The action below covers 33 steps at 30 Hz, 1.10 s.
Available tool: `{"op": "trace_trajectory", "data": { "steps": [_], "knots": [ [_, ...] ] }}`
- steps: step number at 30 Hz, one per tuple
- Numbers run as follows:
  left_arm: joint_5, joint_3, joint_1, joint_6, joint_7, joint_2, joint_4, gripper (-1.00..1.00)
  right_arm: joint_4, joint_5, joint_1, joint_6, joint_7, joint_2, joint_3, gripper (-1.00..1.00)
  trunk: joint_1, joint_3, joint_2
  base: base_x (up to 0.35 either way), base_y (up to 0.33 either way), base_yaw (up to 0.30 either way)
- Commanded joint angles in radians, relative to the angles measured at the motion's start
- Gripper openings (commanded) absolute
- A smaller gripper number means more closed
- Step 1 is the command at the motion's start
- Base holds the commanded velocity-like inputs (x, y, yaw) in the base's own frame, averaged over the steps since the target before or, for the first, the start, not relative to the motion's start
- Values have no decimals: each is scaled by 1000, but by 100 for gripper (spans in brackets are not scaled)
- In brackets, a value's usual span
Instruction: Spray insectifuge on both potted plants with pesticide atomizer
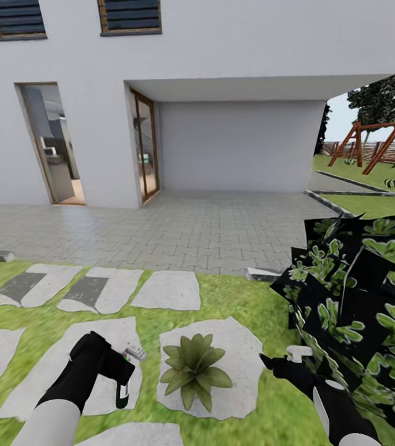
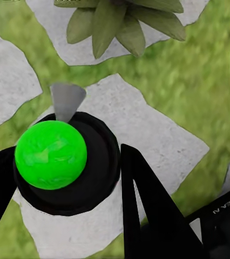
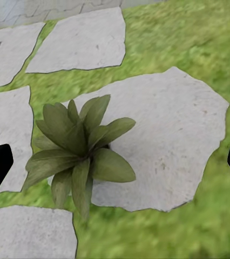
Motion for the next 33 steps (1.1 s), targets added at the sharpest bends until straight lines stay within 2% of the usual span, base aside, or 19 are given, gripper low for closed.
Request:
{"op": "trace_trajectory", "data": {
  "steps": [1, 8, 11, 13, 15, 17, 19, 20, 21, 22, 24, 27, 33],
  "knots": [
    [-6, 5, -1, 5, -8, -1, 0, -100, -1, 6, -1, 5, 8, 1, -6, 100, 0, -1, -1, 25, 5, -94],
    [-8, -1, -1, 11, -9, -1, 20, -100, -1, 6, -1, 5, 8, 1, -7, 100, 0, 0, -1, 5, 1, -17],
    [-9, -73, -3, 63, -53, 0, 23, -100, -1, 6, -1, 5, 8, 1, -7, 100, 0, 0, -1, 0, 0, 0],
    [-8, -136, -7, 84, -128, 2, 23, -100, -1, 6, -1, 6, 8, 1, -6, 100, 0, 0, -1, 0, 0, 0],
    [-8, -194, -10, 93, -226, 15, 24, -100, 0, 6, -1, 6, 8, 1, -7, 100, 0, 0, -1, 0, 0, 0],
    [-13, -228, -13, 97, -294, 26, 24, -100, 0, 6, -1, 6, 8, 1, -7, 100, 0, 0, -1, 0, 0, -10],
    [-35, -236, -14, 98, -311, 29, 24, -100, 0, 6, -1, 6, 9, 1, -6, 100, 0, 0, -1, 0, 0, -98],
    [-63, -239, -14, 98, -317, 30, 24, -100, 0, 6, -1, 6, 9, 1, -6, 100, 0, 0, -1, 0, 0, -171],
    [-120, -241, -14, 99, -323, 31, 24, -100, -1, 7, -1, 6, 9, 2, -6, 100, 0, 0, -1, 0, 0, -221],
    [-158, -242, -14, 99, -326, 32, 24, -100, -1, 7, -1, 6, 10, 1, -6, 100, 0, 0, -1, 0, 0, -240],
    [-212, -242, -14, 100, -329, 31, 24, -100, -1, 7, -1, 6, 10, 2, -6, 100, 0, 0, -1, 0, 0, -256],
    [-243, -243, -15, 99, -338, 32, 24, -100, -1, 7, -1, 6, 10, 2, -6, 100, 0, 0, -1, 0, 0, -268],
    [-253, -242, -15, 100, -343, 34, 24, -100, -1, 8, -1, 6, 10, 1, -6, 100, 0, 0, -1, 0, 0, -223]
  ]
}}
